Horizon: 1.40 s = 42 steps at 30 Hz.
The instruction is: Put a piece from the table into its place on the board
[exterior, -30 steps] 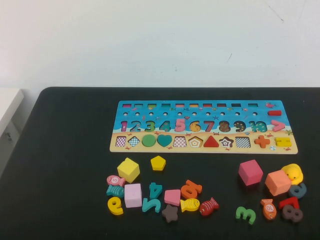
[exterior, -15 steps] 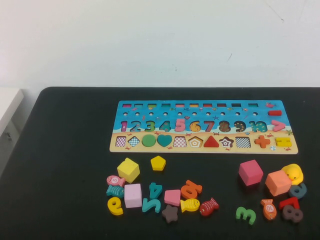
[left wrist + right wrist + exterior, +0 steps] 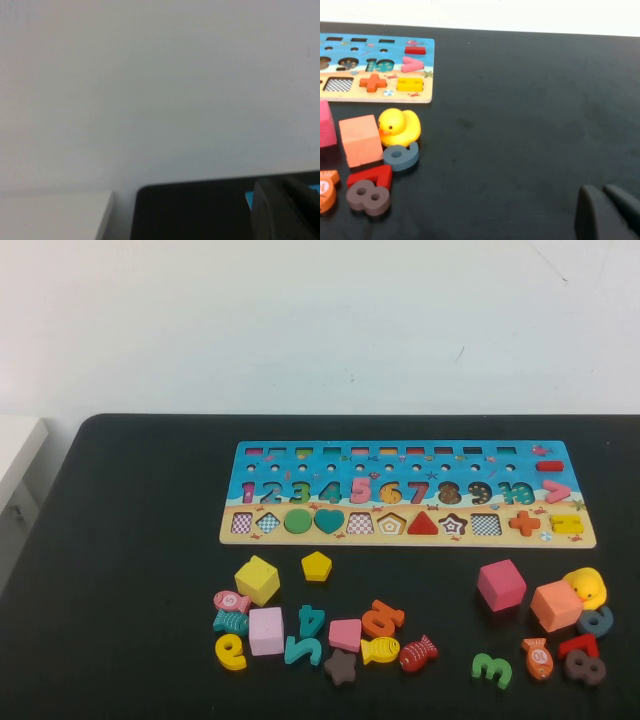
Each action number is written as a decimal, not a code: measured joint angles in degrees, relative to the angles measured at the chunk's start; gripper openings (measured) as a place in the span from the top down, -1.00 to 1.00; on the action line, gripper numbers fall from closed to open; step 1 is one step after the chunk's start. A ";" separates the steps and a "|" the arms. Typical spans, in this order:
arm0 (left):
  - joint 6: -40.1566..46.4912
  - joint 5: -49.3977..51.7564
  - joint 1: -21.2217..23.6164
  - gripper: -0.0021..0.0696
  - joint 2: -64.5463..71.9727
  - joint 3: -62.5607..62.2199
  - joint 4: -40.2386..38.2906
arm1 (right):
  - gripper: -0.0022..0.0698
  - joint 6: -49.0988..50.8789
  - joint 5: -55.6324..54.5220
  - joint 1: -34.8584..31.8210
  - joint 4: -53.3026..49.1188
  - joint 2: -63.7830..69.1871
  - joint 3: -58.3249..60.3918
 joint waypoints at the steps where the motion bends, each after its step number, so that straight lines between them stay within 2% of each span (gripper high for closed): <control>1: 0.00 0.00 0.00 0.95 1.73 0.00 -0.71 | 0.89 0.00 0.00 0.00 0.00 0.00 0.00; 4: 0.00 0.27 0.00 0.95 7.30 0.00 -5.55 | 0.89 0.00 0.00 0.00 0.00 0.00 0.00; 7: 0.05 3.32 0.00 0.95 17.12 -1.17 -15.29 | 0.89 0.00 0.00 0.00 0.00 0.00 0.00; 12: 5.34 8.25 0.00 0.95 32.20 -5.05 -22.55 | 0.89 0.00 0.00 0.00 0.00 0.00 0.00; 19: 23.94 21.30 0.00 0.95 52.75 -16.95 -40.10 | 0.89 0.00 0.00 0.00 0.00 0.00 0.00; 22: 29.94 23.18 -1.73 0.95 59.47 -22.18 -43.84 | 0.89 0.00 0.00 0.00 0.00 0.00 0.00; 29: 30.41 19.53 -12.40 0.95 73.11 -32.52 -44.20 | 0.89 0.00 0.00 0.00 0.00 0.00 0.00; 33: 25.89 16.35 -18.11 0.95 80.06 -37.68 -41.14 | 0.89 0.00 0.00 0.00 0.00 0.00 0.00; 36: 20.01 17.12 -21.02 0.88 84.95 -42.37 -35.35 | 0.89 0.00 0.00 0.00 0.00 0.00 0.00; 39: 13.80 18.85 -23.01 0.56 89.57 -46.47 -28.73 | 0.89 0.00 0.00 0.00 0.00 0.00 0.00; 42: 8.70 20.26 -23.69 0.02 92.92 -49.77 -23.96 | 0.89 0.00 0.00 0.00 0.00 0.00 0.00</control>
